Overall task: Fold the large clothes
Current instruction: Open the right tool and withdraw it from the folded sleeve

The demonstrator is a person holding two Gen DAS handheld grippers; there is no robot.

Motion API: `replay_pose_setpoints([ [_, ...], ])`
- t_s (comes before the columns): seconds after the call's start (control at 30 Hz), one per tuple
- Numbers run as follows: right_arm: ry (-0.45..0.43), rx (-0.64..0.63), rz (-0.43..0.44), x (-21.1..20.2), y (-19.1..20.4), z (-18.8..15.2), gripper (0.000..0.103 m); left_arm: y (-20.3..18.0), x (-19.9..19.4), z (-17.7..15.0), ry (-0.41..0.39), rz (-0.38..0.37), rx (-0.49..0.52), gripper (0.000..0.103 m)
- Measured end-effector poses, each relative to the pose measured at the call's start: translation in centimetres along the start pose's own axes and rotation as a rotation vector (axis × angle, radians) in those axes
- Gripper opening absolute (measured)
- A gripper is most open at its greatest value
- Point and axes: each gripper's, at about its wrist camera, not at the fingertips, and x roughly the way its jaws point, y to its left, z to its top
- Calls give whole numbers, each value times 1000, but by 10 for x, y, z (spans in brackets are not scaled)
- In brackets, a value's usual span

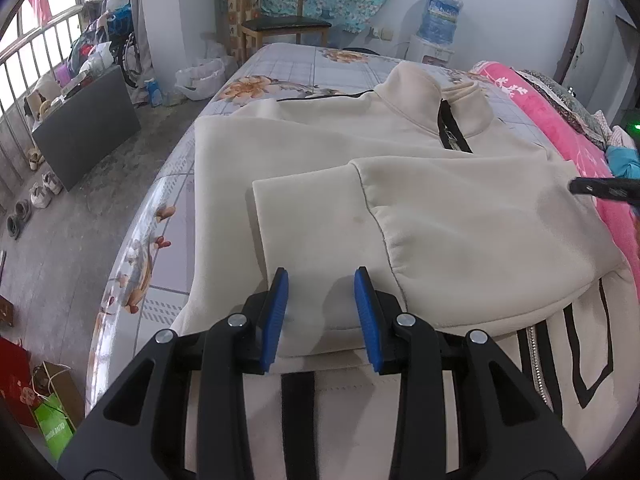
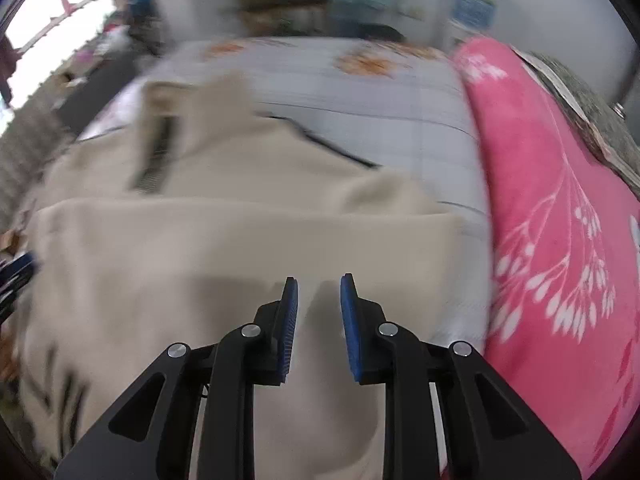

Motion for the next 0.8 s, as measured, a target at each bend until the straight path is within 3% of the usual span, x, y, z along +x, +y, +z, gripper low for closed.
replay_pose_setpoints([
  [0.03, 8, 30, -35, 8, -10, 5, 22, 1, 0, 1, -1, 0, 0, 33],
  [0.13, -11, 157, -35, 15, -46, 16, 5, 2, 1, 1, -5, -6, -2, 33],
  [0.27, -56, 195, -61, -13, -49, 10, 6, 4, 0, 2, -4, -22, 1, 33],
  [0.37, -101, 130, 39, -46, -29, -12, 11, 6, -9, 3, -18, -62, 8, 34],
  [0.47, -116, -32, 108, -78, 4, -53, 27, 5, -13, 2, -6, -77, 25, 39],
  [0.57, -47, -119, 75, -71, 19, -92, 33, 8, -3, -4, 37, -32, 21, 47],
  [0.63, 44, -117, -31, -50, 11, -108, 37, 13, -3, -4, 37, -45, -18, 48],
  [0.7, 27, -25, -22, -53, -2, -116, 40, 15, -11, -2, 33, -28, -36, 47],
  [0.8, -60, 102, 5, -91, -9, -125, 40, 17, -40, -5, -20, -24, -25, 50],
])
